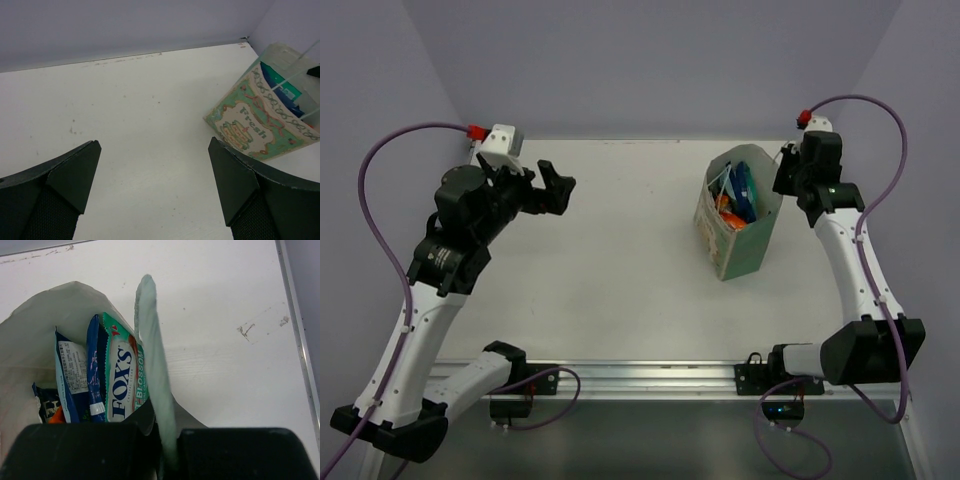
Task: Take the snacks out of the paper bag
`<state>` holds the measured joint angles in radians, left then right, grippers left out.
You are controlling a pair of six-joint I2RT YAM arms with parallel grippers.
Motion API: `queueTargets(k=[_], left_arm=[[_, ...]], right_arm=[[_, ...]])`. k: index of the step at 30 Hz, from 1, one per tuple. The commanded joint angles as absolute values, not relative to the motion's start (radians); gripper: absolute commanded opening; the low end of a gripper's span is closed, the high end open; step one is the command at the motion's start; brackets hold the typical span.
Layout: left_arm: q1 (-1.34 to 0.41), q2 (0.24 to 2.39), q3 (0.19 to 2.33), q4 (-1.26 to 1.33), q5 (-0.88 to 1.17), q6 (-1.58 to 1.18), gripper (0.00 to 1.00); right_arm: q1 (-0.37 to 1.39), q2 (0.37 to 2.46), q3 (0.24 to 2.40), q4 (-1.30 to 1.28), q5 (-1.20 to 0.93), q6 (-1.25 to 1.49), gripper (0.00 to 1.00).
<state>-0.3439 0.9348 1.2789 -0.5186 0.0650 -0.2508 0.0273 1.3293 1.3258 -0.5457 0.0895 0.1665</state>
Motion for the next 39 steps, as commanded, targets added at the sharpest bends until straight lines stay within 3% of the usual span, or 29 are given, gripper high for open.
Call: queueTargets(k=[1, 5, 10, 18, 21, 26, 32, 39], left_arm=[[-0.351, 0.978, 1.331, -0.467, 0.237, -0.363, 1.00], [-0.356, 1.045, 1.351, -0.402, 0.365, -0.477, 1.00], [-0.416, 1.144, 1.436, -0.391, 0.345, -0.546, 1.00], [-0.664, 1.285, 1.468, -0.330, 0.203, -0.656, 0.98], [-0.750, 1.341, 1.437, -0.232, 0.169, -0.730, 0.90], [-0.853, 1.437, 1.465, -0.193, 0.106, -0.792, 0.87], [-0.870, 1.482, 1.437, -0.193, 0.040, -0.838, 0.81], [-0.873, 1.557, 1.431, -0.190, -0.029, -0.873, 0.66]], right_arm=[[0.040, 1.292, 1.417, -0.520, 0.104, 0.104, 0.00], [0.096, 1.243, 1.486, -0.512, 0.172, 0.029, 0.00], [0.231, 1.200, 1.500, -0.436, 0.333, -0.069, 0.00], [0.397, 1.125, 1.257, -0.313, 0.439, -0.026, 0.00], [0.414, 1.111, 1.191, -0.304, 0.414, -0.008, 0.00], [0.460, 1.089, 1.109, -0.287, 0.388, 0.063, 0.00], [0.518, 1.063, 1.140, -0.356, 0.325, 0.130, 0.00], [0.575, 1.055, 1.164, -0.391, 0.336, 0.187, 0.00]])
